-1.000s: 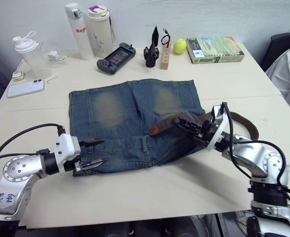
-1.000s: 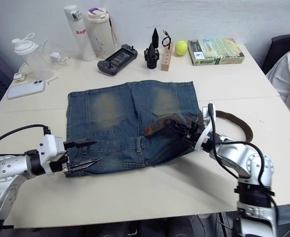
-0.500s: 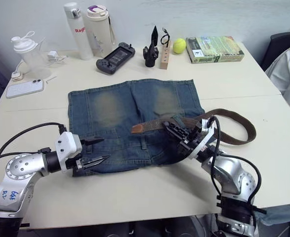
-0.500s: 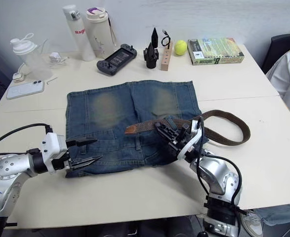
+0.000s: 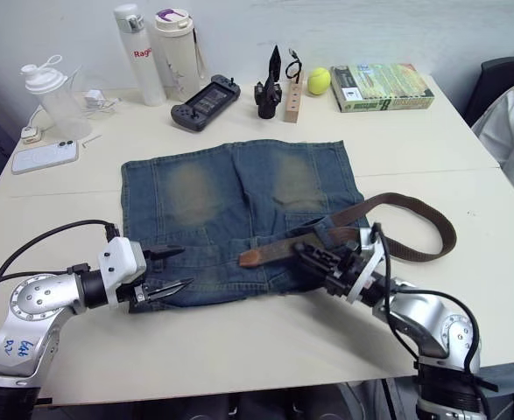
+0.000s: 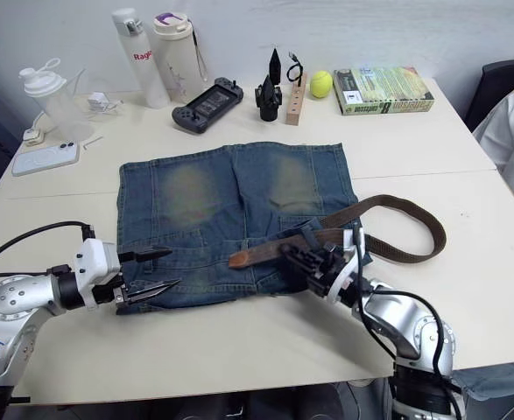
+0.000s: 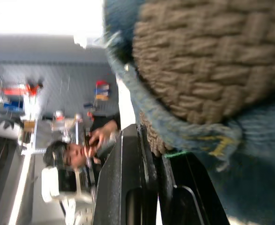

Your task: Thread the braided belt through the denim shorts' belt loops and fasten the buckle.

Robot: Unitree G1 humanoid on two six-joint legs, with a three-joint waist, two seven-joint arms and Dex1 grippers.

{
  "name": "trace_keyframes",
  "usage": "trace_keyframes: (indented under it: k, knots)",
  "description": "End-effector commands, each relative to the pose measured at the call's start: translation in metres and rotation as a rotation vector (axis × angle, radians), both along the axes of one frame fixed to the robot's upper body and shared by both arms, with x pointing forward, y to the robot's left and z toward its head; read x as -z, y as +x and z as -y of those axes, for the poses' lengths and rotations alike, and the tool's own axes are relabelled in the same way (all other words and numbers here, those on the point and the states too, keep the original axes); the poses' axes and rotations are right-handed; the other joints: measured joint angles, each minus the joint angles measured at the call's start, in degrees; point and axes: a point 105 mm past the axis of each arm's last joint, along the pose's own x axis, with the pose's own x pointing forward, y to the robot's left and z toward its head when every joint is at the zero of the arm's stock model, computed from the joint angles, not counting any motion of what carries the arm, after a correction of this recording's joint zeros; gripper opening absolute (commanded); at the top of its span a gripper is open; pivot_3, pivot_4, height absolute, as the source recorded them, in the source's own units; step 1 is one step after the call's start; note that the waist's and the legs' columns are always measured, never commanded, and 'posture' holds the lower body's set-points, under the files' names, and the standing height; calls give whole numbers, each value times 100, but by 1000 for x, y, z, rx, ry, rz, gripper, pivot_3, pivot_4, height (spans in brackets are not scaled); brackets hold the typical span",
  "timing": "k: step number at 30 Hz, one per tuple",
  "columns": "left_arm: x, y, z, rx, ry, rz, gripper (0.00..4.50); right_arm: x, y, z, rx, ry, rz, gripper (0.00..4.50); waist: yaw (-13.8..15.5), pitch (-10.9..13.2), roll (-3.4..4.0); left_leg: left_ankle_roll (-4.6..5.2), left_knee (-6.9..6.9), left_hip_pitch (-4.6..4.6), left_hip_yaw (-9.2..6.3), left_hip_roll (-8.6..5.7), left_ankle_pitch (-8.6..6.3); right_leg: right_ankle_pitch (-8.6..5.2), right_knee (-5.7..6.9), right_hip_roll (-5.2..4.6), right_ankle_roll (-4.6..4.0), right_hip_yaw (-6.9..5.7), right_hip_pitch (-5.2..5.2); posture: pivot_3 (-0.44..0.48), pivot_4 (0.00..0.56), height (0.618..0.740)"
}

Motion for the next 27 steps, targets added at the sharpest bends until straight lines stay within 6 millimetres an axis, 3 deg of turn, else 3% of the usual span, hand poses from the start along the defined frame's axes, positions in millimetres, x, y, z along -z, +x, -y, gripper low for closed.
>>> trace_keyframes:
  k: [1, 12, 20, 27]
  knots:
    - [-2, -3, 4, 22, 1, 20, 3193, -13, 7, 17, 45, 39, 42, 0, 0, 0, 0, 0, 0, 0, 0, 0, 0, 0, 0, 0, 0, 0, 0, 0, 150, 720]
    - [-3, -3, 7, 36, 5, 23, 3193, -12, 14, 37, 27, -48, 31, 0, 7, 0, 0, 2, 3, 0, -1, -1, 1, 0, 0, -2, 0, -5, 5, 0, 150, 720]
    - [-3, -2, 6, 33, 7, 25, 3193, -11, 7, 26, -28, -81, 47, 0, 9, 0, 0, 2, 3, -1, -1, -1, 1, 0, -1, -2, 0, -6, 5, 0, 150, 720]
    - [-3, -2, 6, 31, 7, 26, 3193, -15, 2, 5, -76, -79, 76, 0, -3, 0, 0, 2, 1, 0, -2, 0, 1, 0, -3, -3, 0, -6, 5, 0, 150, 720]
